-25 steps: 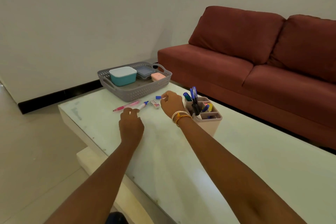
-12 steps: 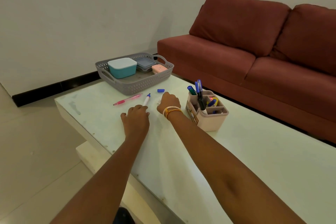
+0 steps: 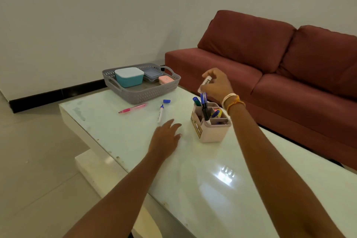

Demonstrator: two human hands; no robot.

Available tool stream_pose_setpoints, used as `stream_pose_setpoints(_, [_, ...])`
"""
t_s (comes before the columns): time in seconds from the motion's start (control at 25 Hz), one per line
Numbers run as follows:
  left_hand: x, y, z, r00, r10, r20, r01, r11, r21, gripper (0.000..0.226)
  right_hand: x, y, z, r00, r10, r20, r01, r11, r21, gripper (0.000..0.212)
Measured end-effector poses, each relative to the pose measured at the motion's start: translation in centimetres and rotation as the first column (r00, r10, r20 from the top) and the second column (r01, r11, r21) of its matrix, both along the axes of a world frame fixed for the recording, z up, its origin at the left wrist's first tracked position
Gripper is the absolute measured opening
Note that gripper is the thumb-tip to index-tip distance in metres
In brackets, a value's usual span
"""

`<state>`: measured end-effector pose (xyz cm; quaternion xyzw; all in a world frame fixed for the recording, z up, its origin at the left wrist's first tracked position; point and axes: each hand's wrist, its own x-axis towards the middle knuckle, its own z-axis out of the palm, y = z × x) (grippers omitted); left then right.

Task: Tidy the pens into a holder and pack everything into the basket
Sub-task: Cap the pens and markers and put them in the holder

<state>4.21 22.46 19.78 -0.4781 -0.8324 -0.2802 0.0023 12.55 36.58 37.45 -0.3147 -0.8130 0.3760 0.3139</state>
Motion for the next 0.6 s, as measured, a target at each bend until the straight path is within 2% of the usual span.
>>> stream_pose_setpoints(0.08, [2.6,1.3,0.3,0.986,-0.087,0.139,0.081,0.995,0.051,0.055,1.2,1.5,0.2,0.973,-0.031,0.229,-0.002,0.990,0.143,0.034])
stream_pose_setpoints(0.2, [4.9,2.4,0.2,0.978,-0.171,0.123,0.169,0.985,0.031,0.066,1.6,2.6,-1.8,0.867,0.030,0.497,-0.120,0.982,0.149,0.031])
stream_pose_setpoints(0.4, [4.6,2.5,-0.3,0.977,-0.215,0.017,0.215,0.976,-0.029,0.069,1.8,3.9,-3.7,0.728,-0.002,0.685,-0.265,0.922,0.284,0.038])
stream_pose_setpoints(0.52, [4.5,2.9,-0.4,0.976,-0.219,0.015,0.219,0.974,-0.055,0.069,1.5,4.1,-3.0,0.639,0.024,0.769,-0.334,0.909,0.249,0.037])
stream_pose_setpoints(0.6, [4.4,2.8,-0.3,0.974,-0.226,0.005,0.226,0.972,-0.058,0.067,1.3,4.1,-2.5,0.614,0.021,0.789,-0.319,0.921,0.225,0.037])
